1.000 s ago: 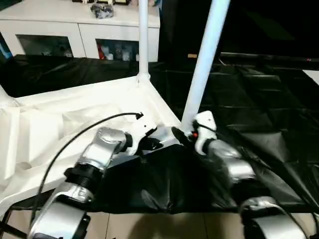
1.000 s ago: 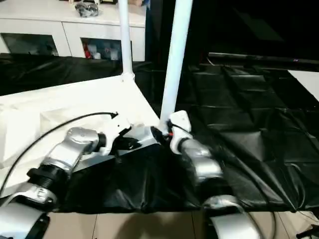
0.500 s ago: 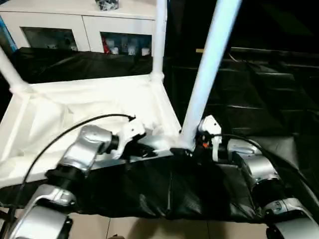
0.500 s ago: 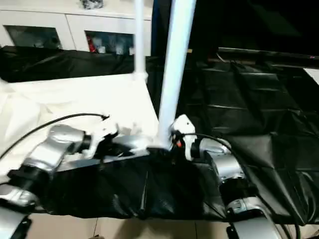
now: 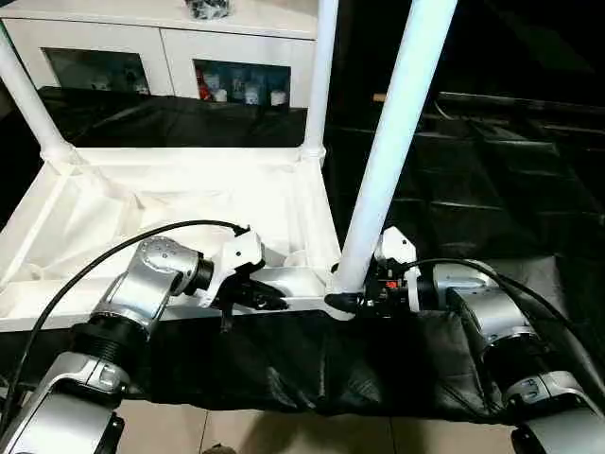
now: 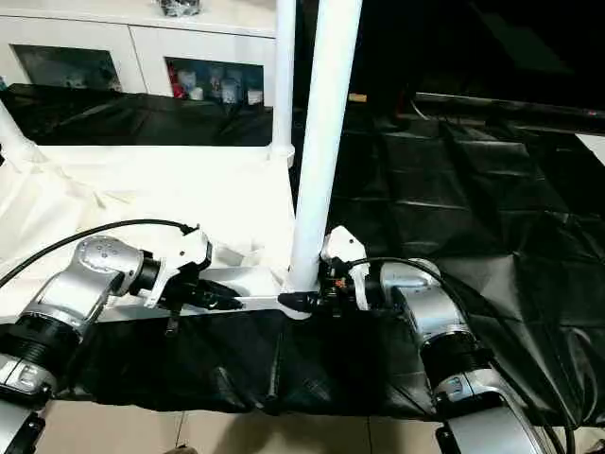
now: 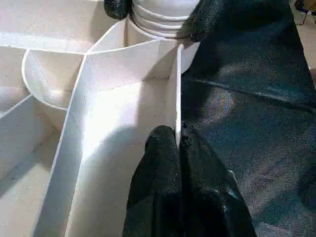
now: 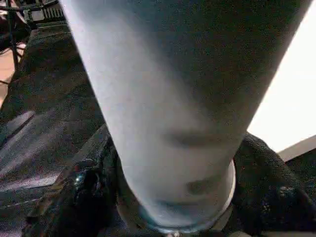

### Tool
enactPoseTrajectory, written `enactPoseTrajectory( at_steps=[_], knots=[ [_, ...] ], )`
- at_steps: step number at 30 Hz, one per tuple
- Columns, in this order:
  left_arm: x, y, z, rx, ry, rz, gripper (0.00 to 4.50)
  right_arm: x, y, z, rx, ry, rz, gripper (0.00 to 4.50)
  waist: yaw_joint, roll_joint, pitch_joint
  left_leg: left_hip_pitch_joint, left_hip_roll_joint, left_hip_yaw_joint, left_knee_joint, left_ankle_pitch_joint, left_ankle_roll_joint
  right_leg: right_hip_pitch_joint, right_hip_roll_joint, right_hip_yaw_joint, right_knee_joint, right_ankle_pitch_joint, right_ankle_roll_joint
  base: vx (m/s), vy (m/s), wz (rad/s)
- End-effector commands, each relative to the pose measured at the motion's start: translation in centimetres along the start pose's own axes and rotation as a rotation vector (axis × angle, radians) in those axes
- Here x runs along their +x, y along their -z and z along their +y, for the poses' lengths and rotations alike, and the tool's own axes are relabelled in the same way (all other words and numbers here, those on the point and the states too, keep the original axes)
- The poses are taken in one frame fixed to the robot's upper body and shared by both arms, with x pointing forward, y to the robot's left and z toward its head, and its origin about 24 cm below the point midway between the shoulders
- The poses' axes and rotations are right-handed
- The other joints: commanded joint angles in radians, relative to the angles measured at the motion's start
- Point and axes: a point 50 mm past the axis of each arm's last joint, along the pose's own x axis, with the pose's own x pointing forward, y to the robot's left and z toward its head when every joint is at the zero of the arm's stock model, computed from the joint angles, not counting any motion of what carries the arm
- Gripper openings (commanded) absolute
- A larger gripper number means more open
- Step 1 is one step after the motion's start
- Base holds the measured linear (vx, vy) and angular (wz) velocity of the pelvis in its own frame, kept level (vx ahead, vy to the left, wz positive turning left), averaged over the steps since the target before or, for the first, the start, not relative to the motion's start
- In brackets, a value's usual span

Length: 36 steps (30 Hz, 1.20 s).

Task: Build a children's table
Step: Rotate leg to tighten

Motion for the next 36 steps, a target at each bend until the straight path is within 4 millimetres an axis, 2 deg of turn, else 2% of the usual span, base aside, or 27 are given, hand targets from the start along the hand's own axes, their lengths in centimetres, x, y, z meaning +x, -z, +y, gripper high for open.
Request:
enactPoseTrajectory(
  at_steps=[1, 4, 5, 7, 8, 10, 11, 12, 14, 15, 17, 18, 19, 22, 23, 24, 25, 28, 29, 31, 32, 33, 34, 36],
  knots=[
    [0.8, -0.3, -0.4, 0.006, 0.043, -0.024, 0.00, 0.8, 0.4, 0.7, 0.024, -0.056, 0.006, 2.71, 0.003, 0.001, -0.057, -0.011, 0.029, 0.002, -0.053, -0.113, 0.073, 0.065, -0.075, 0.061, -0.064, -0.193, -0.176, 0.000, 0.000, 0.00],
    [1.1, -0.3, -0.1, -0.015, 0.001, -0.028, 0.00, 1.3, 0.6, 0.8, 0.056, -0.002, -0.035, 2.69, 0.003, 0.001, -0.056, -0.011, 0.029, 0.002, -0.054, -0.121, 0.064, 0.065, -0.076, 0.062, -0.067, -0.215, -0.167, 0.000, 0.000, 0.00],
    [1.6, -0.5, 0.2, -0.028, -0.050, -0.029, 0.00, 1.9, 0.7, 0.5, 0.089, 0.097, -0.068, 2.69, 0.001, 0.001, -0.054, -0.009, 0.028, 0.001, -0.055, -0.135, 0.055, 0.062, -0.076, 0.063, -0.070, -0.241, -0.159, 0.000, 0.000, 0.00],
    [1.7, -0.5, 0.4, -0.033, -0.066, -0.029, 0.00, 2.1, 0.7, 0.3, 0.101, 0.135, -0.074, 2.69, -0.001, 0.000, -0.051, -0.008, 0.025, -0.001, -0.057, -0.157, 0.046, 0.061, -0.078, 0.062, -0.076, -0.293, -0.146, 0.000, 0.000, 0.00],
    [2.2, -0.8, 0.5, -0.045, -0.095, -0.031, 0.00, 2.6, 0.9, 0.2, 0.114, 0.199, -0.078, 2.69, -0.005, 0.001, -0.048, -0.006, 0.024, -0.002, -0.059, -0.180, 0.030, 0.057, -0.078, 0.062, -0.084, -0.358, -0.126, 0.000, 0.000, 0.00],
    [3.5, -1.5, 0.9, -0.070, -0.154, -0.038, 0.00, 3.7, 1.2, -0.1, 0.149, 0.335, -0.076, 2.69, -0.008, 0.001, -0.048, -0.004, 0.024, -0.003, -0.060, -0.190, 0.020, 0.056, -0.078, 0.063, -0.088, -0.392, -0.113, 0.000, 0.000, 0.00],
    [5.5, -2.5, 1.0, -0.087, -0.203, -0.052, 0.00, 5.3, 1.3, -0.3, 0.221, 0.459, -0.083, 2.68, -0.015, 0.004, -0.039, 0.003, 0.020, -0.006, -0.063, -0.244, 0.005, 0.049, -0.078, 0.059, -0.103, -0.491, -0.086, 0.000, 0.000, 0.00],
    [5.7, -2.6, 1.0, -0.089, -0.207, -0.054, 0.00, 5.4, 1.3, -0.3, 0.229, 0.471, -0.084, 2.68, -0.018, 0.002, -0.040, 0.005, 0.017, -0.006, -0.062, -0.256, 0.001, 0.048, -0.078, 0.057, -0.105, -0.525, -0.074, 0.000, 0.000, 0.00],
    [7.2, -3.4, 0.9, -0.099, -0.234, -0.068, 0.00, 6.8, 1.0, -0.4, 0.283, 0.560, -0.086, 2.68, -0.022, 0.007, -0.039, 0.011, 0.013, -0.011, -0.061, -0.286, 0.001, 0.046, -0.080, 0.052, -0.118, -0.598, -0.046, 0.000, 0.000, 0.00],
    [7.8, -3.7, 0.8, -0.101, -0.243, -0.071, 0.00, 7.3, 0.8, -0.4, 0.281, 0.590, -0.083, 2.68, -0.025, 0.007, -0.039, 0.012, 0.015, -0.012, -0.063, -0.296, 0.003, 0.045, -0.080, 0.051, -0.121, -0.604, -0.038, 0.000, 0.000, 0.00],
    [8.8, -4.2, 0.5, -0.101, -0.247, -0.079, 0.00, 8.4, 0.0, -0.3, 0.292, 0.611, -0.095, 2.68, -0.028, 0.006, -0.042, 0.012, 0.015, -0.013, -0.064, -0.300, 0.012, 0.046, -0.078, 0.051, -0.120, -0.581, -0.039, 0.000, 0.000, 0.00],
    [9.0, -4.3, 0.4, -0.099, -0.248, -0.080, 0.00, 8.6, -0.2, -0.2, 0.295, 0.614, -0.099, 2.68, -0.027, 0.012, -0.044, 0.008, 0.017, -0.013, -0.068, -0.292, 0.017, 0.049, -0.077, 0.053, -0.117, -0.546, -0.045, 0.000, 0.000, 0.00],
    [9.4, -4.4, 0.1, -0.087, -0.237, -0.077, 0.00, 8.9, -0.8, -0.1, 0.222, 0.593, -0.101, 2.68, -0.027, 0.011, -0.044, 0.008, 0.018, -0.012, -0.068, -0.291, 0.020, 0.048, -0.076, 0.054, -0.117, -0.531, -0.048, 0.000, 0.000, 0.00],
    [9.3, -4.2, 0.1, -0.084, -0.237, -0.073, 0.00, 8.7, -1.1, 0.0, 0.193, 0.562, -0.134, 2.68, -0.026, 0.011, -0.048, 0.004, 0.019, -0.010, -0.069, -0.268, 0.032, 0.052, -0.076, 0.060, -0.106, -0.454, -0.073, 0.000, 0.000, 0.00],
    [9.2, -4.2, 0.1, -0.083, -0.236, -0.070, 0.00, 8.6, -1.1, 0.0, 0.196, 0.556, -0.145, 3.02, -0.025, 0.009, -0.048, 0.003, 0.020, -0.009, -0.069, -0.258, 0.037, 0.052, -0.076, 0.062, -0.103, -0.430, -0.083, 0.000, 0.000, 0.00],
    [8.9, -4.0, 0.2, -0.081, -0.240, -0.067, 0.00, 8.2, -1.1, -0.1, 0.199, 0.538, -0.166, 3.02, -0.025, 0.009, -0.048, 0.004, 0.019, -0.007, -0.069, -0.256, 0.042, 0.053, -0.076, 0.063, -0.102, -0.422, -0.089, 0.000, 0.000, 0.00],
    [8.6, -3.8, 0.3, -0.080, -0.243, -0.064, 0.00, 7.9, -1.1, -0.1, 0.196, 0.521, -0.177, 3.39, -0.024, 0.009, -0.048, 0.003, 0.019, -0.007, -0.068, -0.254, 0.044, 0.053, -0.077, 0.063, -0.102, -0.422, -0.092, 0.000, 0.000, 0.00],
    [7.7, -3.3, 0.3, -0.063, -0.231, -0.065, 0.00, 6.8, -0.9, -0.3, 0.170, 0.471, -0.186, 3.47, -0.021, 0.005, -0.050, -0.002, 0.019, -0.006, -0.067, -0.229, 0.058, 0.059, -0.078, 0.064, -0.099, -0.408, -0.098, 0.000, 0.000, 0.00],
    [7.3, -3.1, 0.3, -0.053, -0.224, -0.060, 0.00, 6.3, -0.8, -0.3, 0.158, 0.444, -0.183, 3.76, -0.020, 0.004, -0.052, -0.004, 0.021, -0.006, -0.066, -0.212, 0.065, 0.061, -0.078, 0.065, -0.096, -0.381, -0.102, 0.000, 0.000, 0.00],
    [6.4, -2.5, 0.3, -0.044, -0.204, -0.053, 0.00, 5.3, -0.6, -0.4, 0.115, 0.397, -0.159, 3.84, -0.019, 0.002, -0.054, -0.004, 0.022, -0.005, -0.065, -0.188, 0.070, 0.063, -0.077, 0.065, -0.090, -0.337, -0.115, 0.000, 0.000, 0.00],
    [5.8, -2.2, 0.2, -0.031, -0.189, -0.054, 0.00, 4.7, -0.4, -0.4, 0.089, 0.363, -0.142, 3.89, -0.018, 0.004, -0.059, -0.010, 0.022, -0.003, -0.060, -0.142, 0.084, 0.067, -0.077, 0.067, -0.077, -0.244, -0.142, 0.000, 0.000, 0.00],
    [5.3, -2.1, 0.1, -0.019, -0.164, -0.066, 0.00, 4.2, -0.4, -0.4, 0.060, 0.328, -0.127, 3.89, -0.018, 0.004, -0.059, -0.010, 0.022, -0.003, -0.060, -0.142, 0.084, 0.067, -0.077, 0.067, -0.077, -0.244, -0.142, 0.000, 0.000, 0.00],
    [4.8, -1.9, 0.0, -0.017, -0.147, -0.069, 0.00, 3.8, -0.3, -0.4, 0.045, 0.298, -0.116, 3.89, -0.019, 0.000, -0.061, -0.014, 0.021, -0.002, -0.057, -0.112, 0.093, 0.070, -0.075, 0.067, -0.068, -0.189, -0.160, 0.000, 0.000, 0.00],
    [4.1, -1.6, -0.3, 0.004, -0.111, -0.066, 0.00, 3.2, -0.3, -0.1, 0.029, 0.216, -0.104, 3.89, -0.018, 0.000, -0.060, -0.014, 0.021, 0.002, -0.053, -0.092, 0.116, 0.068, -0.071, 0.067, -0.062, -0.130, -0.187, 0.000, 0.000, 0.00]
  ],
)
